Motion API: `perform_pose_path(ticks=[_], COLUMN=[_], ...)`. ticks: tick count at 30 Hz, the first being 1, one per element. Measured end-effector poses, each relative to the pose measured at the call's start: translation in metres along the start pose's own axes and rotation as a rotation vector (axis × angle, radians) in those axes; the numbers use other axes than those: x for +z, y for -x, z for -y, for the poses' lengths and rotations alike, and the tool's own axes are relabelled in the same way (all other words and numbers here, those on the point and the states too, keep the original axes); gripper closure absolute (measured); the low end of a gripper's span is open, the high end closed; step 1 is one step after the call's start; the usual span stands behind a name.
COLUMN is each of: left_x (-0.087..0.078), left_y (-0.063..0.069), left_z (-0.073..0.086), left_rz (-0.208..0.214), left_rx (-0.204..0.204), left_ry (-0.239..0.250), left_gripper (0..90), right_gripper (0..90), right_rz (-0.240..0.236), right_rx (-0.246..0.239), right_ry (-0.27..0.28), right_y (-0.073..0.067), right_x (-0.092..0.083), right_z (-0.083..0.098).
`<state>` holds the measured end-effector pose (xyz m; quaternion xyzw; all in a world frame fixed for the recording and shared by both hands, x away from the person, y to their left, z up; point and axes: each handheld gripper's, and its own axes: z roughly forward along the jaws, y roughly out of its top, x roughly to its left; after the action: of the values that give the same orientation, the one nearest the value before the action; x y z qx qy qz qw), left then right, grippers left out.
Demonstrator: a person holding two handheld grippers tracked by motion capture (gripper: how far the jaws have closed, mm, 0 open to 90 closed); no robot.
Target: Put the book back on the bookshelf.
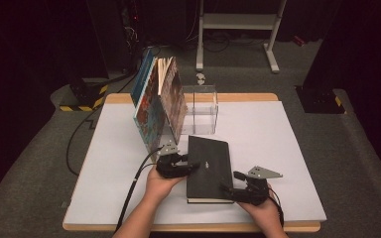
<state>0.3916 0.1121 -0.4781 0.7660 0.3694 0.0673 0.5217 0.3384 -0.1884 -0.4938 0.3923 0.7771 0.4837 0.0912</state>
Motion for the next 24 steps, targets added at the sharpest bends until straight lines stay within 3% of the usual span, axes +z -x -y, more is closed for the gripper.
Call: perform_pose_path(ticks=[4, 9, 13, 18, 24], left_x=[0.0, 0.0, -0.001, -0.003, -0.004], left_y=[0.0, 0.001, 0.005, 0.009, 0.015], left_z=[0.0, 0.002, 0.001, 0.0, -0.003], left_rz=[-0.004, -0.004, -0.011, -0.025, -0.037], left_rx=[0.013, 0.039, 0.095, 0.146, 0.193], left_ry=[0.0, 0.015, 0.043, 0.062, 0.082], left_gripper=[48.6, 48.9, 49.3, 50.1, 51.2], right_gripper=[26.1, 25.9, 25.6, 24.6, 23.5], right_rz=[0.008, 0.015, 0.03, 0.011, 0.009], right_rx=[-0.003, 0.034, 0.051, 0.082, 0.076], right_ry=[-0.009, -0.025, -0.028, -0.001, 0.009], right_y=[0.002, 0.015, 0.023, 0.027, 0.025], right_x=[0.003, 0.012, 0.023, 0.027, 0.022], right_z=[-0.005, -0.02, -0.032, -0.027, -0.023])
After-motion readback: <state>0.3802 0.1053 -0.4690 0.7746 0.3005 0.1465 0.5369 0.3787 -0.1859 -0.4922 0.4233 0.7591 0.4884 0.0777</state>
